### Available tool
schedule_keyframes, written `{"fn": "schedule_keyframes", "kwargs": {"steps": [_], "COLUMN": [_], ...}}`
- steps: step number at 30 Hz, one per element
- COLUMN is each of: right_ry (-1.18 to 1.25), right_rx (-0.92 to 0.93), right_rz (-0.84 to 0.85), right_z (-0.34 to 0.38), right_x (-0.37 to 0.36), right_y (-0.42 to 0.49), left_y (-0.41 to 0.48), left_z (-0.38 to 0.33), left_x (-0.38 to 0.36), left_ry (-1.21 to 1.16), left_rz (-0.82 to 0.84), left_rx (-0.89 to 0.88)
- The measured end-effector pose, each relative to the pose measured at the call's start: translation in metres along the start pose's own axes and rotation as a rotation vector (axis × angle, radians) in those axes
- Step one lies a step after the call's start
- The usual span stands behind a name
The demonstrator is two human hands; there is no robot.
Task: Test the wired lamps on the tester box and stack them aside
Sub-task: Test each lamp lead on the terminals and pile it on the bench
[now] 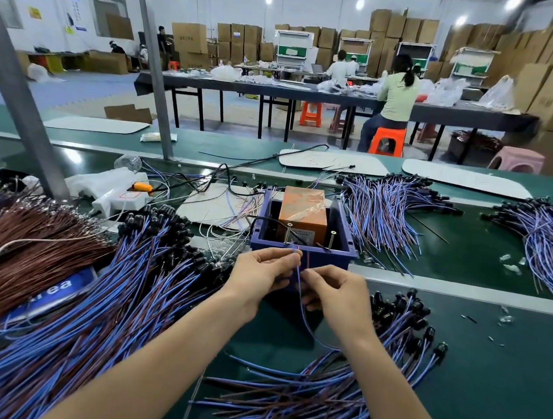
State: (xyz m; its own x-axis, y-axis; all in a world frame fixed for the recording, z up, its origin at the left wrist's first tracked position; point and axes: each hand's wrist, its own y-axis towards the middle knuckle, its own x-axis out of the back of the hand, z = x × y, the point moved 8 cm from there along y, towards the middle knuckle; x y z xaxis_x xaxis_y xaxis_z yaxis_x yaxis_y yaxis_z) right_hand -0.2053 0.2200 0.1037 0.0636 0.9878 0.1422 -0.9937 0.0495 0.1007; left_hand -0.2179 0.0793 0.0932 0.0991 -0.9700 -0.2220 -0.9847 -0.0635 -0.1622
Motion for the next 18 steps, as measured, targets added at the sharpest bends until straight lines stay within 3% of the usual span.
{"fn": "schedule_keyframes", "kwargs": {"steps": [3,6,18], "right_ry": [0.203,0.247,0.204], "right_rx": [-0.164,-0.242,-0.265], "right_rz": [-0.092,-0.136,-0.117], "right_z": [-0.017,-0.026,-0.033], "right_x": [0.008,0.014,0.013], "right_y": [0.003,0.006,0.006], "left_y": [0.008,0.014,0.023], "left_z": [0.006,0.014,0.019], "left_x": [0.001,0.001,0.006], "left_ry": [-0.069,-0.130,-0.181], "left_rz": [-0.056,-0.091,-0.137], "left_rx": [0.049,0.106,0.102]}}
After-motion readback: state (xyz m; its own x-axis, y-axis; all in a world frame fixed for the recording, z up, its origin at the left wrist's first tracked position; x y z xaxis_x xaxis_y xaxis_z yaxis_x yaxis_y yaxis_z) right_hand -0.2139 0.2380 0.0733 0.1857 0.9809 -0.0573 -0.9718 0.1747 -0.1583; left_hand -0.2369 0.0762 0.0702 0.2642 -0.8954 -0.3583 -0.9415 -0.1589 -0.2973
